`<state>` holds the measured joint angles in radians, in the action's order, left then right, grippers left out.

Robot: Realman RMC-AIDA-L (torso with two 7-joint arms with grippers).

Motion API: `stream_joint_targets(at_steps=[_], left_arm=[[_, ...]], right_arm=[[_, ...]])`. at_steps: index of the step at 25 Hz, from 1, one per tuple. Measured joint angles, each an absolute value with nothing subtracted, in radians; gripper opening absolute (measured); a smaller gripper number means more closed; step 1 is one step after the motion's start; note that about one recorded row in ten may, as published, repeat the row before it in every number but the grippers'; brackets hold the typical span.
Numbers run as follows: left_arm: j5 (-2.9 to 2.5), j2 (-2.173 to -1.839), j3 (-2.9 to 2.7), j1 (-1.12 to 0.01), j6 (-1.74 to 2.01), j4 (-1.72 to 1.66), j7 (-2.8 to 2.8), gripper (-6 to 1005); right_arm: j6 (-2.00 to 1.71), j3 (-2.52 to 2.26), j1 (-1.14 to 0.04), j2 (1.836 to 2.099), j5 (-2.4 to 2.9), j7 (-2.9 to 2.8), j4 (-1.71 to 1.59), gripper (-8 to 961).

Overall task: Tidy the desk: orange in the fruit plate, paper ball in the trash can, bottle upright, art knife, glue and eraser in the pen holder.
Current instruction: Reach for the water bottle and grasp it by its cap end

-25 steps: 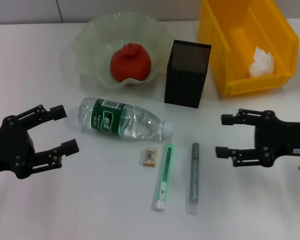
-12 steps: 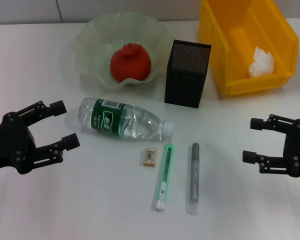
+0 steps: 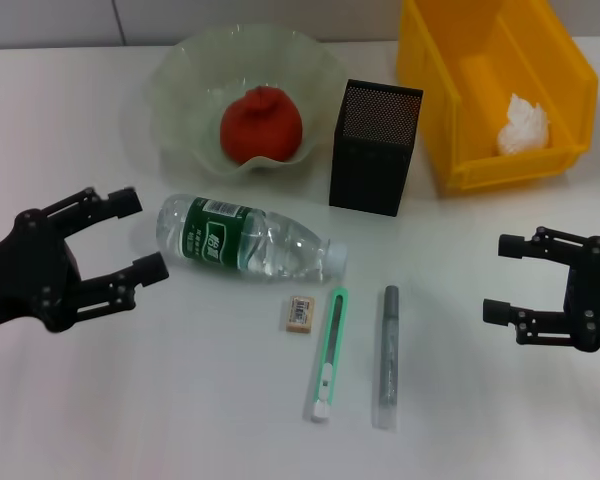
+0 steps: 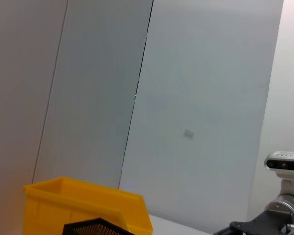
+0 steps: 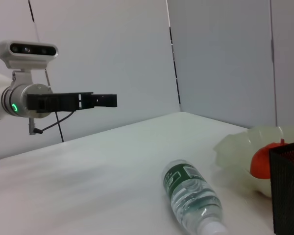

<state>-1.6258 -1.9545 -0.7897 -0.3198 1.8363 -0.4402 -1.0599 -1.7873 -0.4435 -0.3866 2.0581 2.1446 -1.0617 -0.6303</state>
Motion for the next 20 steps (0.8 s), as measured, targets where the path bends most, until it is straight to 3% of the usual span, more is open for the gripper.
stream_joint_targets(at_steps=[6,9,12,14,15,20], left_arm=[[-1.626,-1.969,-0.786,-0.355,1.824,-0.440,-1.054,844],[-1.633,-1.999,-0.792,-0.445,1.756,-0.417,-1.062,843],[-1.633,-1.999,-0.792,-0.445,1.756,-0.417,-1.062,841],[-1.632,-2.048,-0.788,-0.529,1.658,-0.390,-1.063,840],[-1.630,-2.056,-0.786,-0.542,1.636,-0.389,-1.062,840],[-1.628,-2.063,-0.786,-0.552,1.622,-0.388,-1.061,837]], right_arm=[[-1.786,-0.443,-0.388,2.059,2.145,-1.066,-0.630,833],[-1.786,-0.443,-0.388,2.059,2.145,-1.066,-0.630,833],[-1.785,-0.443,-0.388,2.059,2.145,-1.067,-0.629,833],[-1.784,-0.443,-0.387,2.059,2.145,-1.067,-0.629,833],[-1.784,-0.443,-0.387,2.060,2.145,-1.067,-0.629,833],[-1.782,-0.443,-0.387,2.060,2.143,-1.068,-0.629,833]])
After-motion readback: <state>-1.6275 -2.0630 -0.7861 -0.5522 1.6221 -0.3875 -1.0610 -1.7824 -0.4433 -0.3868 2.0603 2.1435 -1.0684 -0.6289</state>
